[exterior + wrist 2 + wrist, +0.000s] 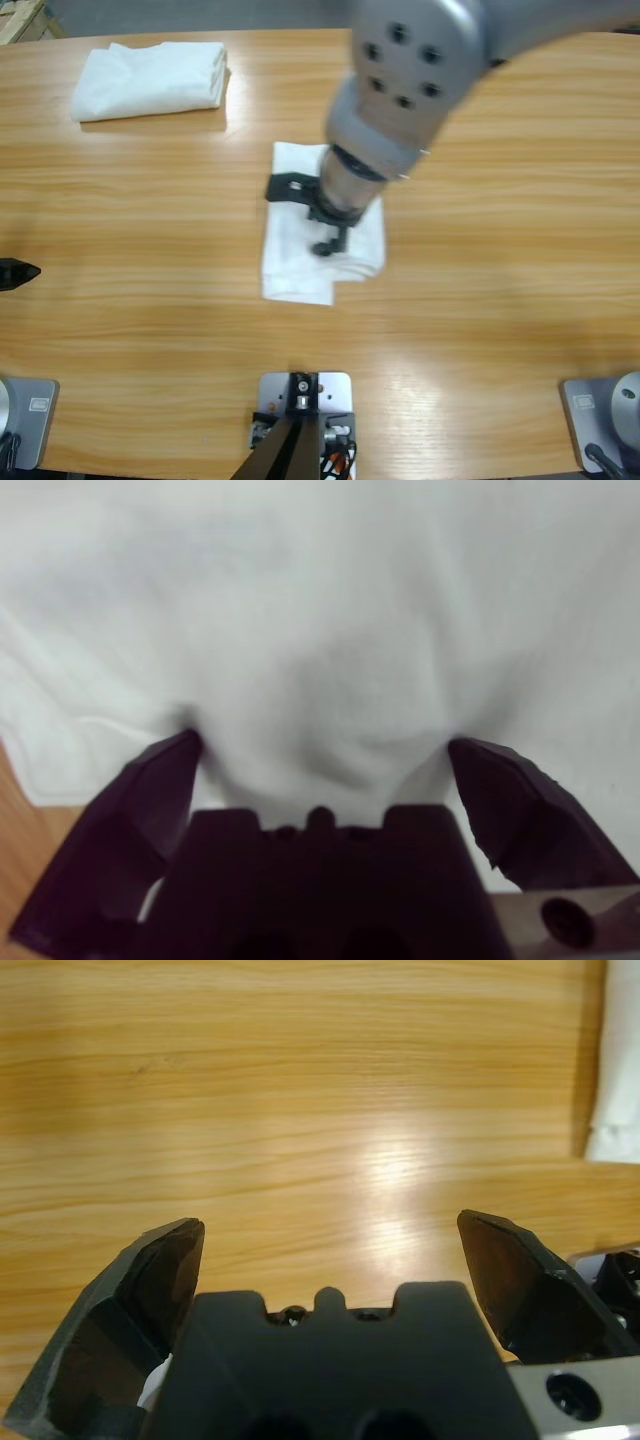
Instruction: Fold clothes
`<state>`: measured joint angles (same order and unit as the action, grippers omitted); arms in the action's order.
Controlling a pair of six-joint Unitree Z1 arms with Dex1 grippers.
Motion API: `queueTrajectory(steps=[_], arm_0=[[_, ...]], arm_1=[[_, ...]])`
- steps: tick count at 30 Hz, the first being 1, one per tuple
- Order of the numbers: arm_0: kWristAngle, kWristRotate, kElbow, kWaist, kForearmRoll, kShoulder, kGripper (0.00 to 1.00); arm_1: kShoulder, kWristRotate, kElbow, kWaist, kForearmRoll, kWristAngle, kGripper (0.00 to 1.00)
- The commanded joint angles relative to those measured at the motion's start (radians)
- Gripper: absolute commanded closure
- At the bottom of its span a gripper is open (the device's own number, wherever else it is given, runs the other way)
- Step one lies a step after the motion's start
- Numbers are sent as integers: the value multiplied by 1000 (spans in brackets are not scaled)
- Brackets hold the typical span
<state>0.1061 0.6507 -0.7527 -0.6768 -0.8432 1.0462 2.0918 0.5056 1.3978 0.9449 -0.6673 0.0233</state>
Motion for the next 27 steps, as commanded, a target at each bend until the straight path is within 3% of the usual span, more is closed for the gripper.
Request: queueTrajectory(steps=[1,6,14,19,22,25,27], arm_0=[[10,3,46,-12,12,-16,1],[10,4,50,-12,13,-23,0],[10,7,53,-12,15,-37,2],[12,0,31,-12,16,-20,0],[26,-17,-61,-12,12,19,0],[58,-37,-232,0,-23,137,2],[75,50,-381,50,-65,244,1]], arm_1=[[-22,116,-232,-131,-39,-46,0],[-29,162,-238,-169,-102,-40,0],[-88,195,-263,-186,-189,-117,0],[-225,192,-213,-186,-260,-88,0],[-286,181,-94,-184,-350,-74,0],[-339,106,45,-184,-417,-55,0],[-345,-112,127,-196,-442,-50,0]])
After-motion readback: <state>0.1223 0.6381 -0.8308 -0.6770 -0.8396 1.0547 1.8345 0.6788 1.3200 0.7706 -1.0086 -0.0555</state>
